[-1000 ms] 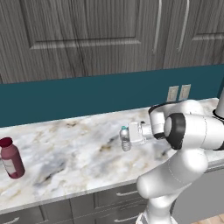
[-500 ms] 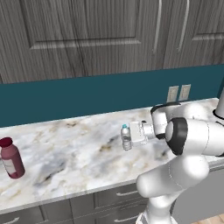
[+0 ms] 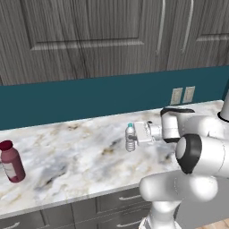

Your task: Place the drinks on the dining counter in a tight cluster.

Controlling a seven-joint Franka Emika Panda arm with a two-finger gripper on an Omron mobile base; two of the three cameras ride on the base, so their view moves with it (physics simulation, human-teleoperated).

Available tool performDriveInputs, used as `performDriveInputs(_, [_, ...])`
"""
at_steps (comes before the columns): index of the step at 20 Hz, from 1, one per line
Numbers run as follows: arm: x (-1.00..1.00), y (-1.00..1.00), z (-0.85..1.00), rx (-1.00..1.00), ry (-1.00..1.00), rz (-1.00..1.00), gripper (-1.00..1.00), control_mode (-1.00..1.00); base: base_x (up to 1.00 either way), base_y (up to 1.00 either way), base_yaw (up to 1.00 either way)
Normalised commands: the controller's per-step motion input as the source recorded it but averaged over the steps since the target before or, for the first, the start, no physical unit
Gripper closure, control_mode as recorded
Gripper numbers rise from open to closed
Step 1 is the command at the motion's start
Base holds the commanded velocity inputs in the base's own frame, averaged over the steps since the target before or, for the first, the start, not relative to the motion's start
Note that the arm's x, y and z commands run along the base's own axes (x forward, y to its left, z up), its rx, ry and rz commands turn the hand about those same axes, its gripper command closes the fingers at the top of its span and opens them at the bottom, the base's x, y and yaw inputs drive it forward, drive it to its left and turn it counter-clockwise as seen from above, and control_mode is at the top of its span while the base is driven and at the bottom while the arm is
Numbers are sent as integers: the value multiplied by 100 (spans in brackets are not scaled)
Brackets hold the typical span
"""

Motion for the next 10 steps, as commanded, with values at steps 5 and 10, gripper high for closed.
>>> performDriveInputs(5, [-13, -3, 34, 12, 1, 5, 100, -100, 0, 0, 0])
performDriveInputs(10, [-16, -1, 19, 0, 0, 3, 100, -100, 0, 0, 0])
